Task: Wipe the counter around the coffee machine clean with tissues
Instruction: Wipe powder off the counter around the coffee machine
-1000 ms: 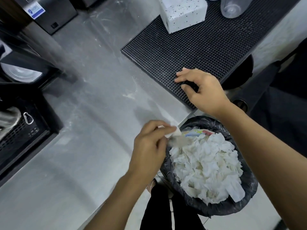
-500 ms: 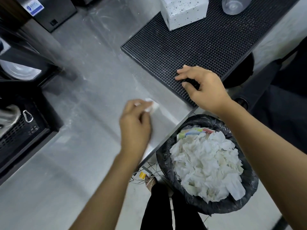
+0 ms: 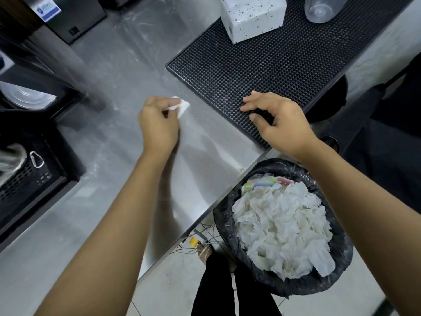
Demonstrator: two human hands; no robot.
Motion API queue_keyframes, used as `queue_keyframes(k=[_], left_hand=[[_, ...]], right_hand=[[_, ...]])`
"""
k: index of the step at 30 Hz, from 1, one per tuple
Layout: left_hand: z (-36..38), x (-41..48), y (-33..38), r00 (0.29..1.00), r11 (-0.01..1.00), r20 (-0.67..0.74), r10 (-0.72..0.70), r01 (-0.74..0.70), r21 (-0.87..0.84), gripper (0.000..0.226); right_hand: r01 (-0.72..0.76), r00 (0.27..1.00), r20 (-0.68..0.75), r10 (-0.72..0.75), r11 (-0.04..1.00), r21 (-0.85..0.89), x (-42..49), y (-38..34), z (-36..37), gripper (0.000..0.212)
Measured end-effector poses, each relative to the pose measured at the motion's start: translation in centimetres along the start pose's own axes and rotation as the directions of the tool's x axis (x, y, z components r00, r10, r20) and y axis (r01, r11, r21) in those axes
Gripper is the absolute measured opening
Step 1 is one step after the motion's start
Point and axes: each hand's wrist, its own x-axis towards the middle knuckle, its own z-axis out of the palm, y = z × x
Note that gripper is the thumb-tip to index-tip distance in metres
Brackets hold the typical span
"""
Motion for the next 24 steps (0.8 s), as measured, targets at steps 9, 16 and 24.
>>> queue_keyframes(k=[9, 16, 24], left_hand=[[0.6, -15.2, 6.2, 0.913, 0.963, 0.344, 0.217, -0.143, -0.228, 0.041], [-1.1, -6.7, 2.6, 0.998, 0.995, 0.022, -0.066, 0.067, -0.07, 0.026], [1.8, -14.6, 7.2, 0.916, 0.968, 0.328, 0.232, -0.183, -0.174, 0.037]], right_hand=[[0.015, 1.0, -0.007, -0.015, 1.0, 0.001, 0.1, 0.0, 0.0, 0.026], [-0.005, 1.0, 0.001, 0.005, 1.0, 0.004, 0.0, -0.5, -0.2, 0.026], [-0.002, 1.0, 0.005, 0.002, 1.0, -0.003, 0.0, -0.5, -0.2, 0.026]])
